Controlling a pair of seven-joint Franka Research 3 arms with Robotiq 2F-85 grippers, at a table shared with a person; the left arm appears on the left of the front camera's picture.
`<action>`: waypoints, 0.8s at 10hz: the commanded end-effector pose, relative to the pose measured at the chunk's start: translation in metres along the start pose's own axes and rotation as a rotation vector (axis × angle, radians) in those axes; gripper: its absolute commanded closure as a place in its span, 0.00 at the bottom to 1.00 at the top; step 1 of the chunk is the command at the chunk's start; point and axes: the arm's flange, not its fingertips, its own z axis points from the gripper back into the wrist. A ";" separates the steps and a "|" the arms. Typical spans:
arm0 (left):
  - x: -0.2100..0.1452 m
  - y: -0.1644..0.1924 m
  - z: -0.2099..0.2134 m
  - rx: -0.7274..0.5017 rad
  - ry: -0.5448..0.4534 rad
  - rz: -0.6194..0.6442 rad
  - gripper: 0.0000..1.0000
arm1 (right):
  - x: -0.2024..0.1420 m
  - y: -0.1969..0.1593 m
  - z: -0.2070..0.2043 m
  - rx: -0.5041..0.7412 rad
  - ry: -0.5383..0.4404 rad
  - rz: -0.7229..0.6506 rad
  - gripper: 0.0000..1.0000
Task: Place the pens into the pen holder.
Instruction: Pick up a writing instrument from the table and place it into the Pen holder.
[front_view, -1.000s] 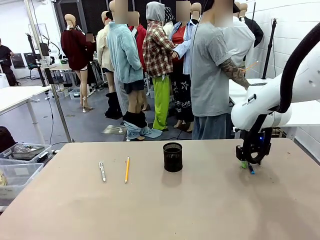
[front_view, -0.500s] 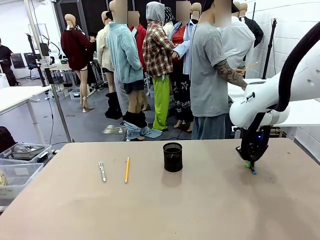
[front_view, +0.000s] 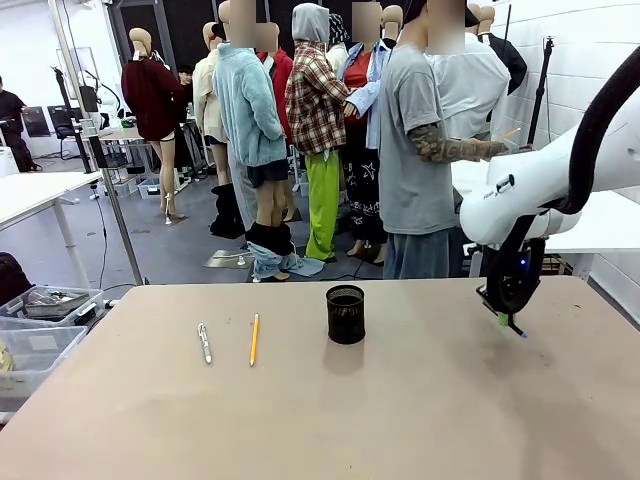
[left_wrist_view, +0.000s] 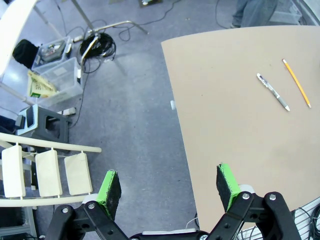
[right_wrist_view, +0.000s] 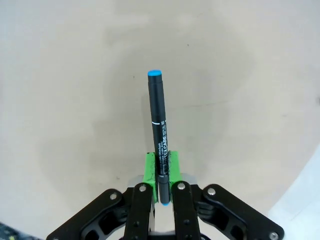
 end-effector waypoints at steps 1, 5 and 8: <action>0.002 0.001 -0.001 0.003 -0.012 0.015 0.00 | -0.021 0.005 0.032 -0.037 -0.105 0.201 1.00; 0.002 0.001 -0.001 0.003 -0.012 0.015 0.00 | -0.040 0.007 0.093 0.092 -0.453 0.591 1.00; 0.002 0.001 -0.001 0.003 -0.012 0.015 0.00 | -0.007 0.037 0.118 0.335 -0.763 1.005 1.00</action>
